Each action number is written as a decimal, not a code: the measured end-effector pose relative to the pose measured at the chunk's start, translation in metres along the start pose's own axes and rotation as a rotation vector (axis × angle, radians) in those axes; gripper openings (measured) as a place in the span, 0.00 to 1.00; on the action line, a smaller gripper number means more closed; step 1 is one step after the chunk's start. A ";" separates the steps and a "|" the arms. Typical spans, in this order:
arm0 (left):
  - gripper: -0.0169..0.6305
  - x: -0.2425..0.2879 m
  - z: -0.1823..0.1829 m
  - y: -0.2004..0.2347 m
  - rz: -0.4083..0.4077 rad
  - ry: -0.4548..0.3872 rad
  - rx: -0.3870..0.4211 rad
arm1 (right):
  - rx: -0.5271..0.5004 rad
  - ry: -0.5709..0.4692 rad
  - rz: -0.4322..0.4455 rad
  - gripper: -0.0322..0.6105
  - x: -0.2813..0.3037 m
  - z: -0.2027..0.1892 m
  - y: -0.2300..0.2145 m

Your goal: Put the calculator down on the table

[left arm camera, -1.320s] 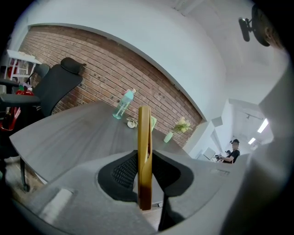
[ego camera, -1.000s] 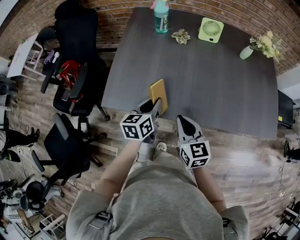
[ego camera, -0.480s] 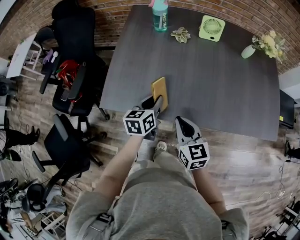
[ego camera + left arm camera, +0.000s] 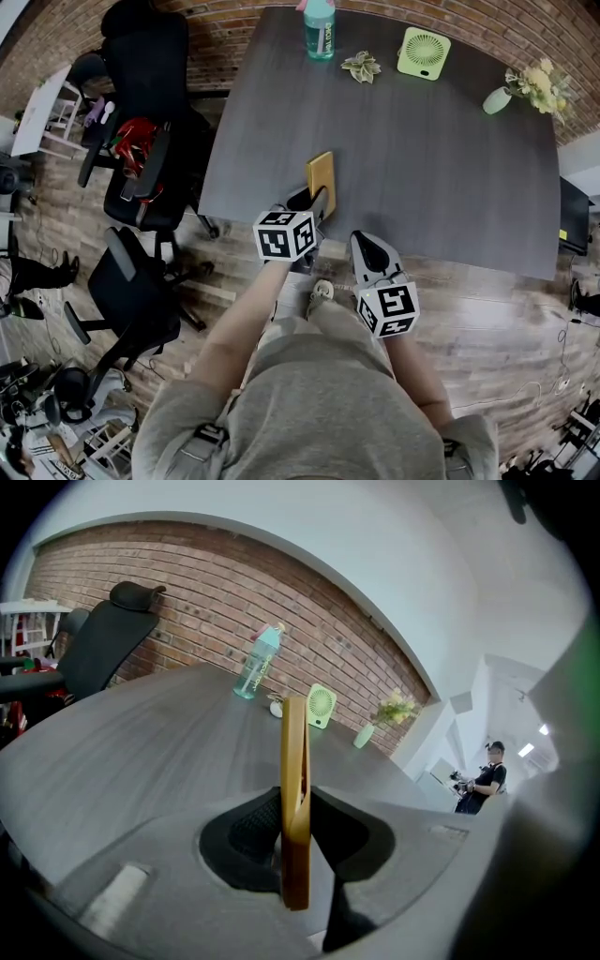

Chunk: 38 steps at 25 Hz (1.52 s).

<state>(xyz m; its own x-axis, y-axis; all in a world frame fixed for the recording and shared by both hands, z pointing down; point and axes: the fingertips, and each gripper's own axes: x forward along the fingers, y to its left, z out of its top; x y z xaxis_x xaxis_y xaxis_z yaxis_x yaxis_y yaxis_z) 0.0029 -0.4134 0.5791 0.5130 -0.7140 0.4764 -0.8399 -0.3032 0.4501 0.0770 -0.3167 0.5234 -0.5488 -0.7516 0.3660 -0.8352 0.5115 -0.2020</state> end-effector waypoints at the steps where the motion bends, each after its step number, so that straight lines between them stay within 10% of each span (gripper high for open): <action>1: 0.17 0.001 0.000 0.000 -0.001 0.001 0.000 | 0.000 0.001 -0.001 0.05 0.000 0.000 0.000; 38: 0.19 0.054 0.005 0.031 0.088 0.079 -0.121 | 0.013 0.024 -0.030 0.05 -0.004 -0.009 -0.022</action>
<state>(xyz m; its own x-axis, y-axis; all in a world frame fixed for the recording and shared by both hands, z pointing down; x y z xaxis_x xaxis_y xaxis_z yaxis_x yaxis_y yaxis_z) 0.0034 -0.4646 0.6154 0.4547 -0.6815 0.5734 -0.8573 -0.1602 0.4893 0.0976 -0.3211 0.5344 -0.5229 -0.7562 0.3933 -0.8516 0.4835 -0.2025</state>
